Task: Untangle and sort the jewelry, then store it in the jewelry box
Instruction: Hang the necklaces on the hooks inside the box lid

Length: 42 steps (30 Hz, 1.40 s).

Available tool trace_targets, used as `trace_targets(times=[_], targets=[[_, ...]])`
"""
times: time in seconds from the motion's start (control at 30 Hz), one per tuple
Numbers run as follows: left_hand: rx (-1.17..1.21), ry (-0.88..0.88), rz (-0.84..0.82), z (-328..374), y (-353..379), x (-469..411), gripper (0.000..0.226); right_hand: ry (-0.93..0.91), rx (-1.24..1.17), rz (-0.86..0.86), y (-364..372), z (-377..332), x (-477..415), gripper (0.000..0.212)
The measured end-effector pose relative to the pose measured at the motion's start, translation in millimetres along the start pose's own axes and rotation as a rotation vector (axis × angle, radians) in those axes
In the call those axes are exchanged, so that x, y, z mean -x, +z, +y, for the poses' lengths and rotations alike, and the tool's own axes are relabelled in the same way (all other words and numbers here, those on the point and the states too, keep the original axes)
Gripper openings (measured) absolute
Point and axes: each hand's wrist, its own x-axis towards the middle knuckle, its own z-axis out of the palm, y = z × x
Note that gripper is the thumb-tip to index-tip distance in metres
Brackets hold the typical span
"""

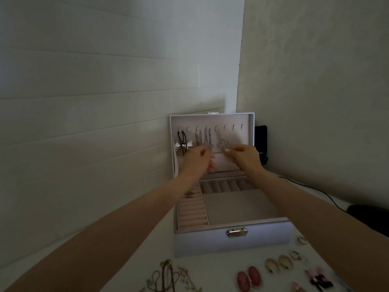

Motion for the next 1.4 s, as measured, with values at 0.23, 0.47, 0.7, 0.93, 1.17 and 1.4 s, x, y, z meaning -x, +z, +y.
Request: trace_targets(times=[0.23, 0.47, 0.7, 0.93, 1.17, 1.4], targets=[[-0.481, 0.117, -0.157, -22, 17, 14, 0.027, -0.024, -0.136, 0.008, 4, -2, 26, 0.019], [-0.784, 0.324, 0.027, -7, 21, 24, 0.017, 0.01, -0.192, -0.159, -3, -6, 41, 0.025], [-0.693, 0.528, -0.057, -18, 18, 7, 0.053, 0.011, 0.078, -0.229, -15, 11, 48, 0.02], [-0.732, 0.585, -0.021, -26, 27, 1, 0.048, -0.256, 0.33, -0.24, -25, 11, 55, 0.025], [-0.901, 0.553, 0.077, -32, 26, -1, 0.049, -0.294, 0.048, 0.032, -35, 5, 52, 0.03], [-0.9, 0.524, 0.041, -30, 26, -4, 0.049, -0.158, -0.337, 0.239, -41, -17, 33, 0.026]])
